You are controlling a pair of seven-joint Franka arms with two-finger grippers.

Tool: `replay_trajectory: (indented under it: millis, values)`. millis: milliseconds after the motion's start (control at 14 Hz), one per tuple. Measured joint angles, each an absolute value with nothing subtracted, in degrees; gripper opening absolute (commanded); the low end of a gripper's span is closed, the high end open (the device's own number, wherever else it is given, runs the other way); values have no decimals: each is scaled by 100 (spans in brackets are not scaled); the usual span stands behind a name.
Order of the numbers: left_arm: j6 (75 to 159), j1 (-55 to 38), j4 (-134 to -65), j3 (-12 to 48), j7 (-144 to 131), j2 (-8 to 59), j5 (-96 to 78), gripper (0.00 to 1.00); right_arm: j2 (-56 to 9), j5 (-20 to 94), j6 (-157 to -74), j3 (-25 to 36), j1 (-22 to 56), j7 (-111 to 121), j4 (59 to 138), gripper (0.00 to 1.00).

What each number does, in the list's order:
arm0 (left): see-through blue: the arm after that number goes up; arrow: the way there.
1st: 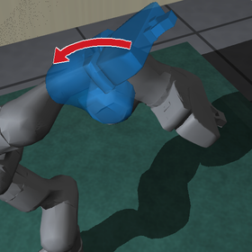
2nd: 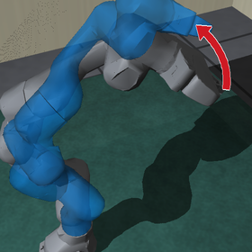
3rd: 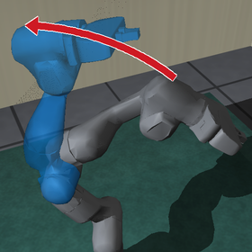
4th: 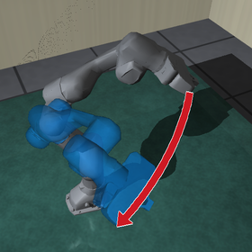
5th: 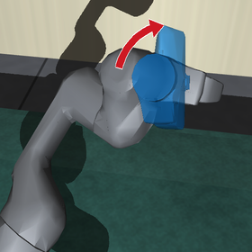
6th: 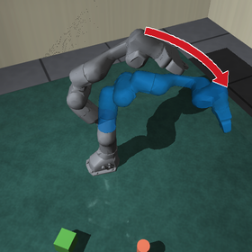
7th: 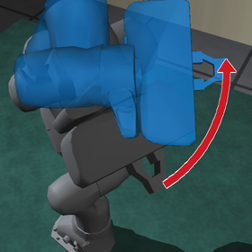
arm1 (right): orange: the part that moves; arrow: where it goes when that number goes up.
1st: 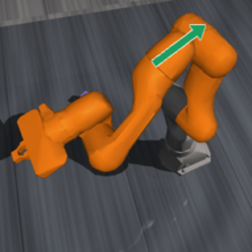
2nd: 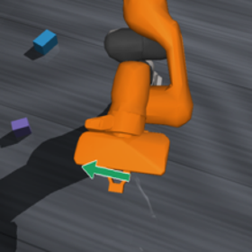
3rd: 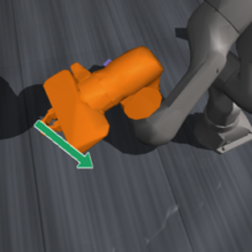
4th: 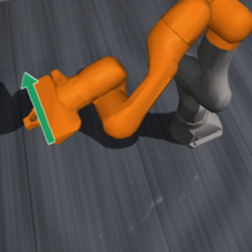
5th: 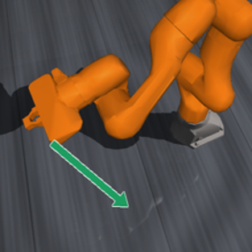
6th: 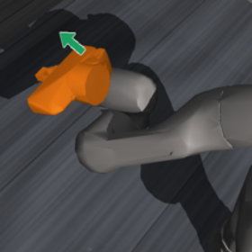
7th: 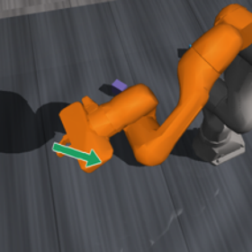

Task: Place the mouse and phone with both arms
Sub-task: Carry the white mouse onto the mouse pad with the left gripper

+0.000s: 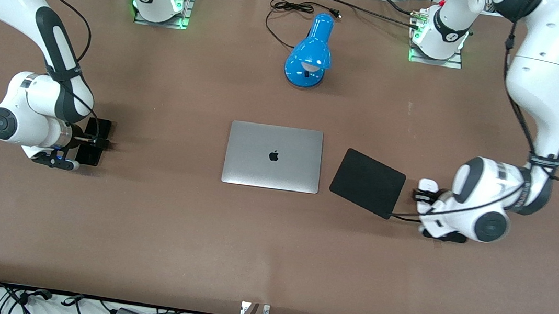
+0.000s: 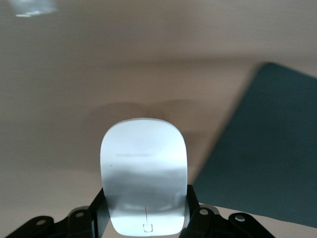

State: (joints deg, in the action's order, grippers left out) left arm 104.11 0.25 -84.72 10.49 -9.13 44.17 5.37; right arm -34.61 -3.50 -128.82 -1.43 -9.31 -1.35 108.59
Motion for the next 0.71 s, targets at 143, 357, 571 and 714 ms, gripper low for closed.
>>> replay_trajectory:
  millis: [143, 357, 571, 714]
  values:
    - [10390, -291, -8445, 1096, -1075, 4415, 305, 46, -3464, -349, -12880, -143, -944, -135, 10859, 58]
    - [10429, -557, -8448, 1111, -1112, 4423, -145, 51, -3420, -343, -12822, -146, -947, -153, 10842, 28]
    - [10587, -688, -8478, 1121, -1338, 4513, -178, 95, -3431, -343, -12813, -145, -948, -169, 10843, 23]
    - [10623, -774, -8486, 1124, -1451, 4580, -178, 100, -3390, -343, -12699, -150, -945, -169, 10819, 23]
